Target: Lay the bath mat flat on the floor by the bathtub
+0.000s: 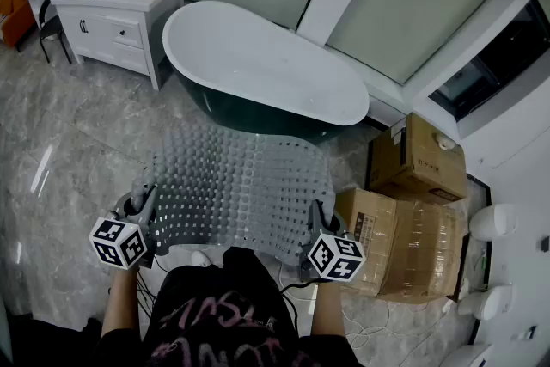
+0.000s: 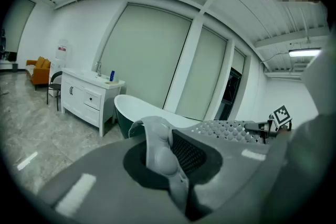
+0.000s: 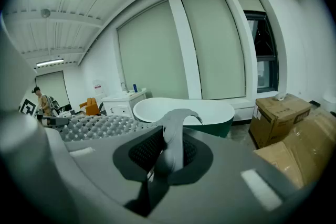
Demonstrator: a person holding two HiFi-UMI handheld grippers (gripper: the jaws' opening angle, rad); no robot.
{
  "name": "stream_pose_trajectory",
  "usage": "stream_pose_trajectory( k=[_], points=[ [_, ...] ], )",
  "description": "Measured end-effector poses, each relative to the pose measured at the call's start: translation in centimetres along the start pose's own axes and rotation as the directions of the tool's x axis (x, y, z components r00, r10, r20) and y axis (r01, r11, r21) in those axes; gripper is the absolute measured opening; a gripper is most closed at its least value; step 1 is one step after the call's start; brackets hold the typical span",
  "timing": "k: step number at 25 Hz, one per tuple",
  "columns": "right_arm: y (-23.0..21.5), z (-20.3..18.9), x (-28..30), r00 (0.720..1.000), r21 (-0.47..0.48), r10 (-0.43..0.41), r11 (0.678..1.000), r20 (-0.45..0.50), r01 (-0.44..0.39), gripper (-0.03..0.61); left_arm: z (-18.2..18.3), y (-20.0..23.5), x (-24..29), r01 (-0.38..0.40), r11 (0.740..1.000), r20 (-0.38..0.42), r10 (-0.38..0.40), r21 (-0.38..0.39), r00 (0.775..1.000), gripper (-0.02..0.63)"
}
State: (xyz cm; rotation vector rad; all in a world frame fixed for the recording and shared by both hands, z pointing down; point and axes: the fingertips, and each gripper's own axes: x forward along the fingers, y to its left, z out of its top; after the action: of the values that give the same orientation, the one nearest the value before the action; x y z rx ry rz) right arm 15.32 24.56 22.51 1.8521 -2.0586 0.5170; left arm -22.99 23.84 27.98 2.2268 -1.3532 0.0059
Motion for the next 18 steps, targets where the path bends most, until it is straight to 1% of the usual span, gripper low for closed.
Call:
stream_pose_trajectory(
  k=[12, 15, 18],
  points=[
    [1.0, 0.0, -0.1, 1.000, -0.009, -0.004, 1.000, 0.003, 0.004, 0.049, 0.2, 0.4, -0.1, 0.013, 1.000, 0.000, -0.013, -0.002, 1.000, 0.023],
    [1.1, -0.1, -0.4, 1.000, -0.008, 0.008, 1.000, 0.009, -0.007, 0.063, 0.0, 0.1, 0.0, 0.021, 1.000, -0.004, -0.021, -0.004, 1.000, 0.023],
    [0.7, -0.6, -0.4, 1.000, -0.004, -0.002, 1.000, 0.000, 0.002, 0.063, -0.4, -0.3, 0.3, 0.030, 1.000, -0.008, -0.030, 0.000, 1.000, 0.023]
  ],
)
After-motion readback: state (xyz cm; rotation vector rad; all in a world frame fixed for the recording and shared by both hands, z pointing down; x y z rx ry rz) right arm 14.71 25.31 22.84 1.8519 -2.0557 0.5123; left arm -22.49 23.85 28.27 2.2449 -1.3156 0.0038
